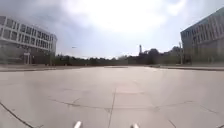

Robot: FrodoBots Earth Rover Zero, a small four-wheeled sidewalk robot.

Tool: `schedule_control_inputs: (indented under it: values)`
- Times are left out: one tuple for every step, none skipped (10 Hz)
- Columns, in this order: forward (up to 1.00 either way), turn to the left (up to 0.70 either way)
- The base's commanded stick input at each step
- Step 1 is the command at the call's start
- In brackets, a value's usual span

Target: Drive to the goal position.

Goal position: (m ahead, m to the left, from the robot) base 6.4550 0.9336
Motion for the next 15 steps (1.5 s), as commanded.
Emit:
schedule_control_inputs:
  values:
    - [0.70, -0.01]
    - [0.70, -0.01]
    - [0.70, -0.01]
    - [0.70, -0.01]
    - [0.70, -0.01]
    - [0.70, -0.01]
    - [0.70, -0.01]
    - [0.70, -0.01]
    - [0.70, -0.01]
    - [0.70, -0.01]
    - [0.70, -0.01]
    - [0.70, -0.01]
    - [0.70, -0.01]
    - [0.70, -0.01]
    - [0.70, -0.01]
